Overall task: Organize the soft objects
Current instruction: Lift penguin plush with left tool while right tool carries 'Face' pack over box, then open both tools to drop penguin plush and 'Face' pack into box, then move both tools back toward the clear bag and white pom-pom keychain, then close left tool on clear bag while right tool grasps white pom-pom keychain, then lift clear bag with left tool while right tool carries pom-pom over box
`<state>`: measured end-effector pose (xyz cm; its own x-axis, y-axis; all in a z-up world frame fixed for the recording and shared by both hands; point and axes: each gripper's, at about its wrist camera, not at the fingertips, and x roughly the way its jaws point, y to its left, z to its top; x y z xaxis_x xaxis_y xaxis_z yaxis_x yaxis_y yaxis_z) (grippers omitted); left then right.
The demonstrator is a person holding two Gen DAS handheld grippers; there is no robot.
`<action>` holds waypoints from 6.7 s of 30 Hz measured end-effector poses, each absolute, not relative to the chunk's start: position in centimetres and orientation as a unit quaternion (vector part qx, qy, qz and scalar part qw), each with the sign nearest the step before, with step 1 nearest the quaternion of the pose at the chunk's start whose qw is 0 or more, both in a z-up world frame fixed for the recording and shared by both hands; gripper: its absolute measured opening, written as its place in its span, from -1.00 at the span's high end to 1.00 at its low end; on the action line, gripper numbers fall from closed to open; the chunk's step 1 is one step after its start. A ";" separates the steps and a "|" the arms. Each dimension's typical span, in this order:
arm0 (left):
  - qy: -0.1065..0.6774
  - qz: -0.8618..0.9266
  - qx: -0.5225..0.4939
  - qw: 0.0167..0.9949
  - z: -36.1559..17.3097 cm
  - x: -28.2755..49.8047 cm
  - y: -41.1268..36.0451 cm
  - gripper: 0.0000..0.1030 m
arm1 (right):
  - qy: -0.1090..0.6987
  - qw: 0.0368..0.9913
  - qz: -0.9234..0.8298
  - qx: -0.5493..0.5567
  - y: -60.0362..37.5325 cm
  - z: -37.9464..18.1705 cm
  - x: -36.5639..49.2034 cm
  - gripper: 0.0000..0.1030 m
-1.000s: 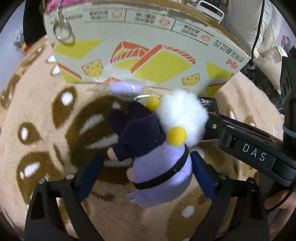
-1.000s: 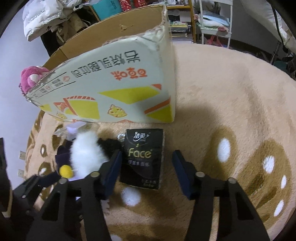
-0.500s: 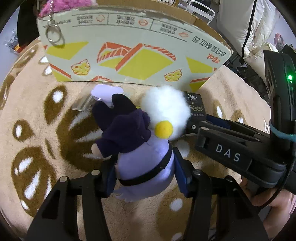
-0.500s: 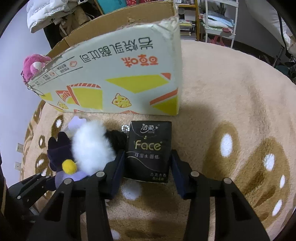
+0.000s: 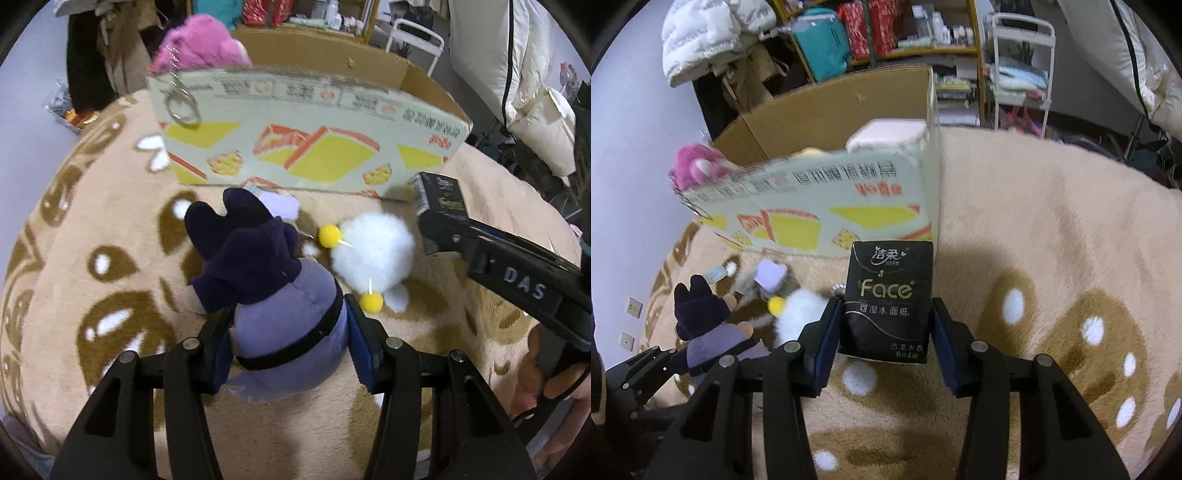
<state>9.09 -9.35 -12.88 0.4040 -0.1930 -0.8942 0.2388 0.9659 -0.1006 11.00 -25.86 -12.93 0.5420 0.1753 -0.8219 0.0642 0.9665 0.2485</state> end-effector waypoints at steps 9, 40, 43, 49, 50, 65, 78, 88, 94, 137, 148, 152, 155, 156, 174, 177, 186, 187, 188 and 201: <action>0.448 -0.083 0.034 0.890 -8.9 7.3 -6.8 -0.01 | 0.401 0.908 0.043 0.116 -25.3 -8.4 8.8 0.03; 0.257 -0.098 0.065 0.959 0.9 14.1 -7.3 -0.02 | 0.280 0.954 0.098 0.045 -24.3 -1.3 14.2 0.03; 0.264 -0.099 0.080 0.956 0.8 15.7 -8.2 -0.02 | 0.281 0.953 0.105 0.035 -24.5 -1.4 15.4 0.03; 0.282 -0.100 0.088 0.950 -0.8 18.2 -9.3 -0.03 | 0.281 0.954 0.106 0.015 -24.6 -2.9 17.1 0.03; 0.285 -0.101 0.085 0.949 -1.2 18.3 -9.3 -0.03 | 0.283 0.953 0.108 0.011 -24.5 -3.2 17.2 0.03; 0.320 -0.123 0.065 0.937 -3.5 20.7 -10.1 -0.18 | 0.329 0.934 0.124 0.068 -26.0 -7.4 19.1 0.02; 0.328 -0.101 0.058 0.937 -3.2 18.8 -8.6 -0.86 | 0.327 0.938 0.108 0.041 -26.0 -6.7 17.6 -0.61; 0.350 -0.082 0.057 0.931 -2.9 17.0 -6.5 -0.87 | 0.345 0.932 0.105 0.040 -25.8 -6.7 15.4 -0.75; 0.368 -0.078 0.057 0.925 -2.3 15.4 -5.1 -0.87 | 0.360 0.926 0.089 0.072 -25.9 -6.4 13.5 -0.77; 0.497 -0.122 0.011 0.859 -9.3 16.4 -5.0 -0.88 | 0.427 0.900 0.077 0.041 -22.1 -11.4 11.2 -1.00; 0.535 -0.133 0.005 0.834 -12.9 18.5 -6.9 -0.88 | 0.480 0.871 0.073 0.076 -22.6 -14.7 12.9 -1.00; 0.540 -0.145 -0.011 0.829 -13.5 18.6 -7.2 -0.88 | 0.482 0.869 0.092 0.061 -21.8 -15.4 13.1 -1.00; 0.543 -0.143 0.000 0.827 -14.1 18.8 -7.7 -0.88 | 0.484 0.868 0.097 0.049 -21.2 -15.8 13.0 -1.00; 0.546 -0.145 0.001 0.825 -14.4 18.9 -7.9 -0.88 | 0.487 0.867 0.098 0.046 -21.0 -15.9 13.0 -0.94; 0.580 -0.133 0.011 0.804 -18.0 20.5 -9.7 -0.88 | 0.525 0.844 0.099 0.030 -20.9 -17.4 13.3 -0.13; 0.577 -0.126 0.022 0.807 -18.3 20.5 -10.5 -0.88 | 0.529 0.843 0.097 0.025 -20.3 -17.5 13.4 -0.08; 0.573 -0.119 0.033 0.810 -18.5 19.7 -11.5 -0.83 | 0.529 0.843 0.095 0.023 -19.4 -17.8 13.7 -0.08; 0.572 -0.118 0.034 0.811 -18.5 19.7 -11.5 -0.81 | 0.529 0.843 0.095 0.023 -19.4 -17.9 13.7 -0.08; 0.571 -0.117 0.035 0.812 -18.6 19.6 -11.1 -0.75 | 0.529 0.843 0.095 0.022 -19.4 -17.9 13.7 -0.07; 0.567 -0.112 0.025 0.816 -17.6 18.0 -9.7 -0.48 | 0.523 0.848 0.084 0.037 -20.5 -17.5 14.0 0.18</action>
<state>17.98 -9.75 -17.58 0.3327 -0.1542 -0.9303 0.2104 0.9738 -0.0861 13.98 -20.54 -17.48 0.4394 0.1806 -0.8800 -0.1029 0.9833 0.1504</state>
